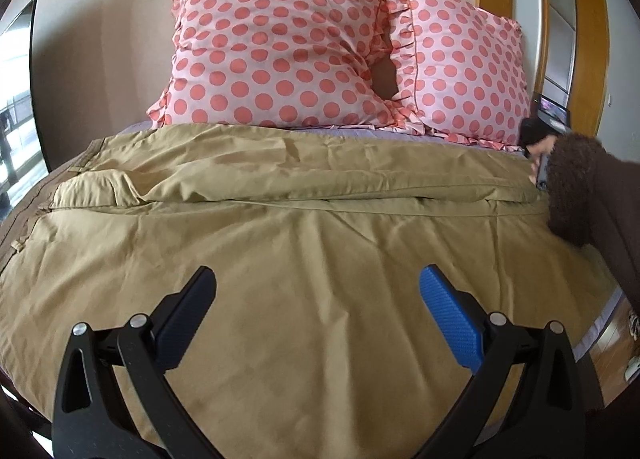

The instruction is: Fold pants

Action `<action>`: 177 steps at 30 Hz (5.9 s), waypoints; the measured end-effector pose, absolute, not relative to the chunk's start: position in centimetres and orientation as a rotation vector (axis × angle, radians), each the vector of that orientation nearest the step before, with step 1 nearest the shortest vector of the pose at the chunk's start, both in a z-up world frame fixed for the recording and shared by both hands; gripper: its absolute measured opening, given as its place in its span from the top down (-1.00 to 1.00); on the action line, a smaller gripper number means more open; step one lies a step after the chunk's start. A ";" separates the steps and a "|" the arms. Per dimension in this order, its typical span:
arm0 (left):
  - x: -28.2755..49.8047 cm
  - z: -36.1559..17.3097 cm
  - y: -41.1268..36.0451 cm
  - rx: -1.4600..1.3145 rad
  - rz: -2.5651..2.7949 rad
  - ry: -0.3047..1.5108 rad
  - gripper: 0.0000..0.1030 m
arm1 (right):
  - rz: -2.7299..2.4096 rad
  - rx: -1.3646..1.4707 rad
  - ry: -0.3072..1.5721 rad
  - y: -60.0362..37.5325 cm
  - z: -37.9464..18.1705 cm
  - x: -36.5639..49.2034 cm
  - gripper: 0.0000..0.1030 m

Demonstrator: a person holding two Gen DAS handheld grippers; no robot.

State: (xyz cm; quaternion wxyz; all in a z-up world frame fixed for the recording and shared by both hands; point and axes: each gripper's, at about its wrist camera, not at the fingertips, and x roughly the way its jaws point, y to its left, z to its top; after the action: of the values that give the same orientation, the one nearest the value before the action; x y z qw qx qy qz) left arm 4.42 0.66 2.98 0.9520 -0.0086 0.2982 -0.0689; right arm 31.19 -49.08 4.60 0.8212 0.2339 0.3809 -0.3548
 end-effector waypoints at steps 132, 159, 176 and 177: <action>-4.4 2.4 27.2 -0.753 0.246 0.536 -0.71 | 0.748 0.187 0.693 -13.2 2.8 3.5 -0.84; 4.0 15.5 3.4 -0.116 -0.275 0.429 0.83 | 0.402 0.492 0.405 -30.6 6.1 1.4 -0.89; 0.2 9.2 -6.2 0.082 -0.706 0.553 -0.31 | 0.472 0.569 0.781 -31.1 1.9 8.3 -0.51; 1.3 9.5 -3.8 0.029 -0.628 0.565 -0.34 | 0.456 0.536 0.793 -30.6 1.9 8.7 -0.45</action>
State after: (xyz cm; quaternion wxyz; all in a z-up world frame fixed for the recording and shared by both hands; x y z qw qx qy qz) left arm 1.32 -3.79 9.48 0.9120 0.0142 0.2740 -0.3049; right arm 8.73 -30.63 1.89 0.8627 0.2557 0.3783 0.2173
